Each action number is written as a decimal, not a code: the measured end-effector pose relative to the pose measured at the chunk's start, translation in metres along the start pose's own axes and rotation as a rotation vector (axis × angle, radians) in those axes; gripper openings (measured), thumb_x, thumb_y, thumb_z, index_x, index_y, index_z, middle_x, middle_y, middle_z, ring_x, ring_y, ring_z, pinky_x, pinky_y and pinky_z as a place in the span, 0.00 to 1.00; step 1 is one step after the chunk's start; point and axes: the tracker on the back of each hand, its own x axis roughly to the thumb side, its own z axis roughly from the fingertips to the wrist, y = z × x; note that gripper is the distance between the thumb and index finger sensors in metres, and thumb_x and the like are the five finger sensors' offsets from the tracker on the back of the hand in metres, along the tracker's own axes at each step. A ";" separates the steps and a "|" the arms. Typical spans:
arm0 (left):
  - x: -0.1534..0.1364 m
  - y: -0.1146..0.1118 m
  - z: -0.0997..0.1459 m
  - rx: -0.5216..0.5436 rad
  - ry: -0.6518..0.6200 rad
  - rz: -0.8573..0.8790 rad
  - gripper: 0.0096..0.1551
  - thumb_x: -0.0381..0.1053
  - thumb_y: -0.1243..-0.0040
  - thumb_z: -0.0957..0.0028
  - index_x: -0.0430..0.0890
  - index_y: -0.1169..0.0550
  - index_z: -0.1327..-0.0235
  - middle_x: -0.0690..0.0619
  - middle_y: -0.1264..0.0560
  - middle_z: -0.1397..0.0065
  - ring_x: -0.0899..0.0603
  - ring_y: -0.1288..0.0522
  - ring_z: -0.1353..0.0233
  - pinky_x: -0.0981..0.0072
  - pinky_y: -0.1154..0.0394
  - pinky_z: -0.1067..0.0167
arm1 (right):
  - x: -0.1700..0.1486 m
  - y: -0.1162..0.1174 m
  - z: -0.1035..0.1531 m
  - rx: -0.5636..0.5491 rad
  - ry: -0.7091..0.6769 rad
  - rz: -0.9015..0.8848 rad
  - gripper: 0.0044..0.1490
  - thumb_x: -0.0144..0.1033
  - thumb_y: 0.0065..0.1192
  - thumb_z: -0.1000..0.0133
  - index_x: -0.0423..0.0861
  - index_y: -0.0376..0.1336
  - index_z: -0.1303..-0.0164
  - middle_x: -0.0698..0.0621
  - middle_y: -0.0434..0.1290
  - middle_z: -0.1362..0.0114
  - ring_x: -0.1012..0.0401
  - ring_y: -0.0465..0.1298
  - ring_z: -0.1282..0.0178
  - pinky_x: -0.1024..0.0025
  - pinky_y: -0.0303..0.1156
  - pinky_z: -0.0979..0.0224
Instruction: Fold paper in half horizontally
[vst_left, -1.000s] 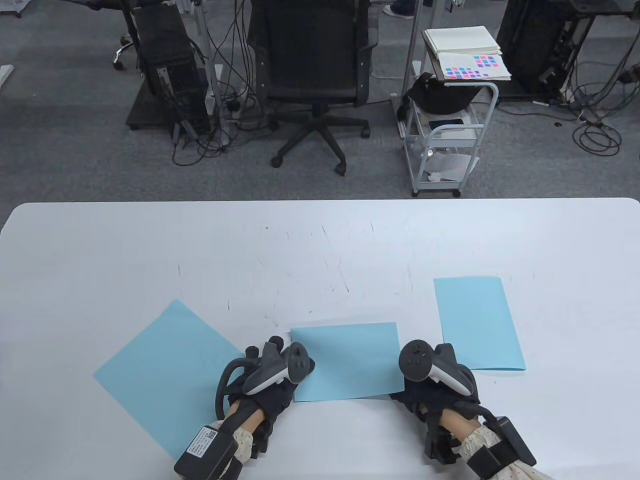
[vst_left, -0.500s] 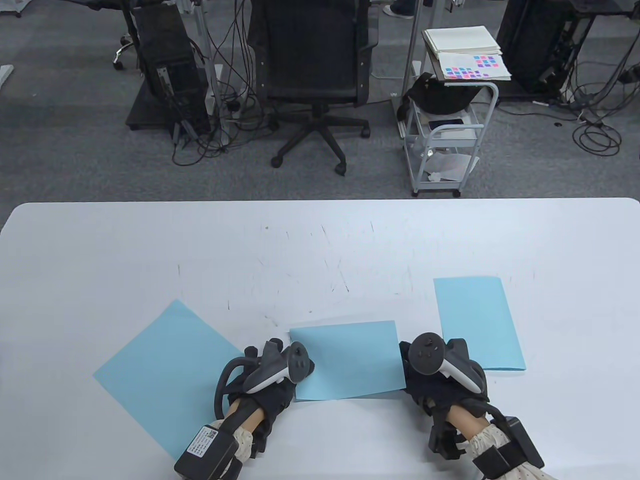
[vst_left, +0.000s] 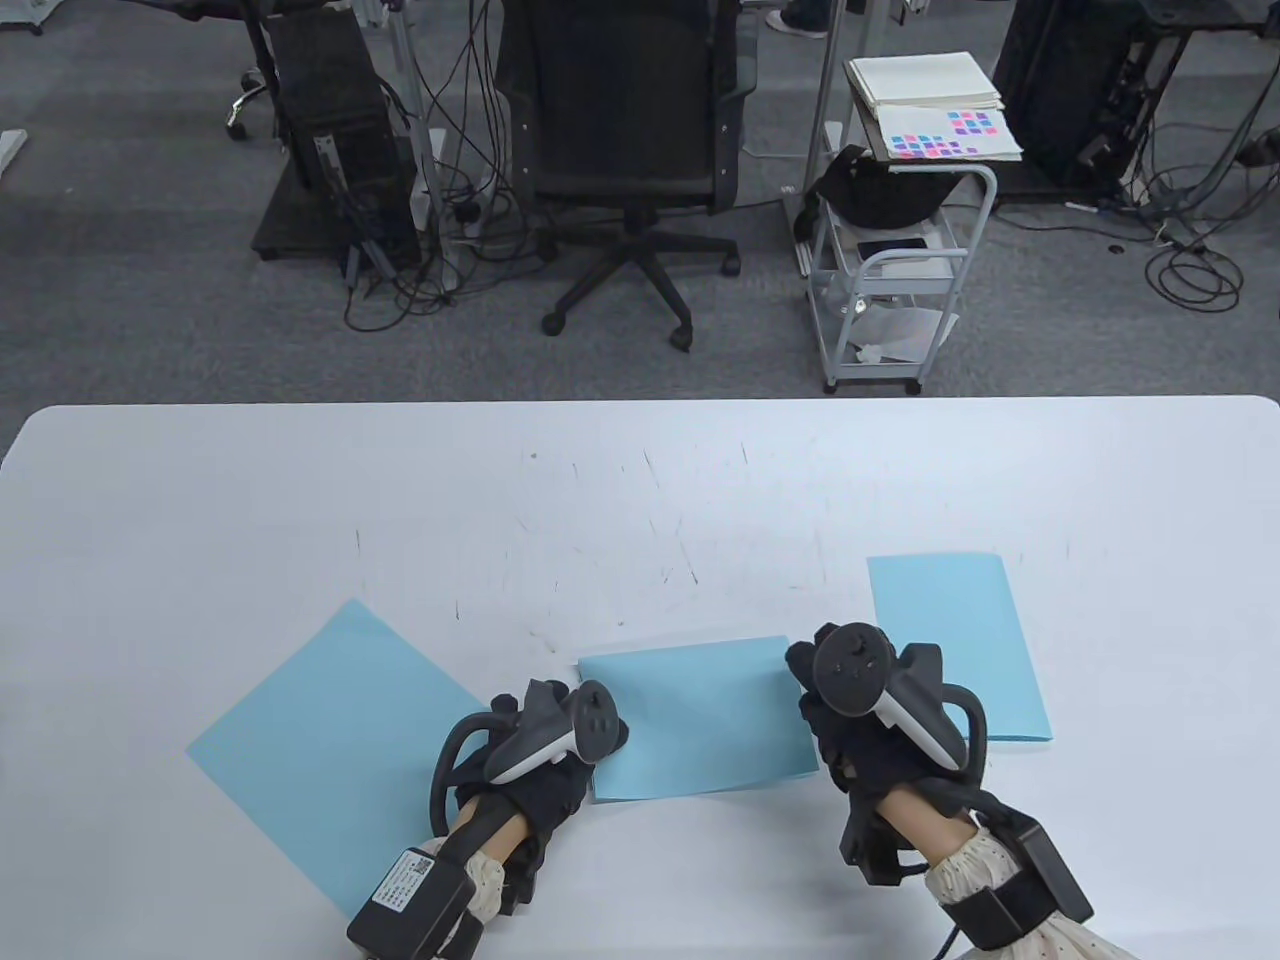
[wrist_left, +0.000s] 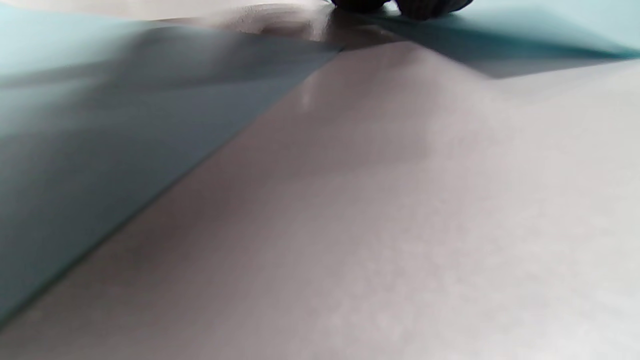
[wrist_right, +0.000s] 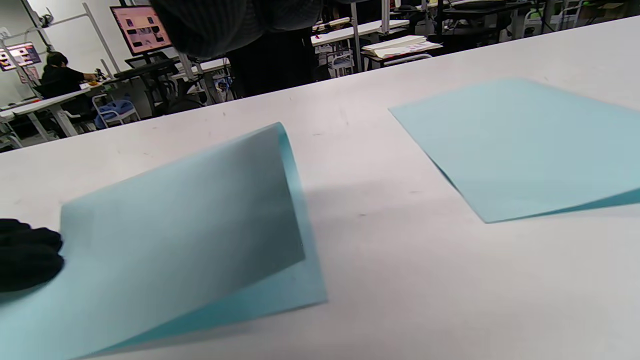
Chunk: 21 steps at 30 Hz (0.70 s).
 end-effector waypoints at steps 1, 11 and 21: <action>0.000 0.000 0.000 -0.007 -0.002 0.013 0.30 0.55 0.51 0.47 0.79 0.39 0.33 0.76 0.47 0.17 0.54 0.53 0.11 0.42 0.53 0.15 | 0.005 0.002 -0.002 0.009 -0.011 -0.002 0.35 0.42 0.55 0.43 0.60 0.54 0.22 0.58 0.48 0.12 0.49 0.40 0.13 0.35 0.37 0.19; -0.005 0.002 -0.002 -0.030 -0.022 0.080 0.30 0.52 0.51 0.46 0.78 0.37 0.33 0.75 0.47 0.16 0.53 0.54 0.11 0.40 0.55 0.15 | 0.055 0.082 -0.047 0.235 -0.146 0.082 0.39 0.51 0.54 0.45 0.68 0.47 0.22 0.66 0.40 0.12 0.53 0.30 0.14 0.33 0.25 0.23; -0.009 0.003 -0.003 -0.065 -0.057 0.102 0.30 0.62 0.55 0.47 0.76 0.39 0.29 0.75 0.48 0.15 0.52 0.55 0.10 0.39 0.56 0.15 | 0.047 0.107 -0.062 0.271 -0.089 0.131 0.38 0.52 0.53 0.45 0.70 0.46 0.24 0.67 0.41 0.13 0.52 0.29 0.14 0.35 0.22 0.24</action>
